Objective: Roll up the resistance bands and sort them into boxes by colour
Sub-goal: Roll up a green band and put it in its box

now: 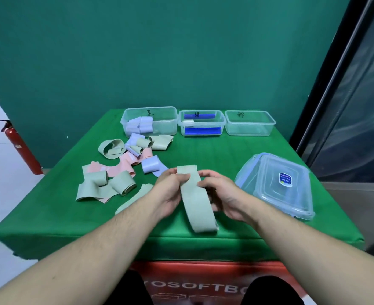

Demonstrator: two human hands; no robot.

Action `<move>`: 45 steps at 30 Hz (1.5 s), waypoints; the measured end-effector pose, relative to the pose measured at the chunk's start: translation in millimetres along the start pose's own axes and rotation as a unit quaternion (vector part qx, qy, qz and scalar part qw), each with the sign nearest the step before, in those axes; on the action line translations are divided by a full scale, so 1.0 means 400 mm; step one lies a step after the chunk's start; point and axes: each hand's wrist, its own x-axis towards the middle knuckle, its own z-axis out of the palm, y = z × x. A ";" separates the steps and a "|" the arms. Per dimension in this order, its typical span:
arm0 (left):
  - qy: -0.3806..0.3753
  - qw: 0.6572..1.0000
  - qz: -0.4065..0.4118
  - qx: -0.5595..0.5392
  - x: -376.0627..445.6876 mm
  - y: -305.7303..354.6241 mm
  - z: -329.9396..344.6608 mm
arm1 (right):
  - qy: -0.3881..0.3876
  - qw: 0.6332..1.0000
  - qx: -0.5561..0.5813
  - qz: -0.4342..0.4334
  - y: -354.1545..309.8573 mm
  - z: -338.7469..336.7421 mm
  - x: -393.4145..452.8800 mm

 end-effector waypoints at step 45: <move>-0.070 0.847 0.310 0.426 0.100 -0.116 -0.026 | 0.127 0.919 -0.325 -0.182 0.115 -0.112 0.132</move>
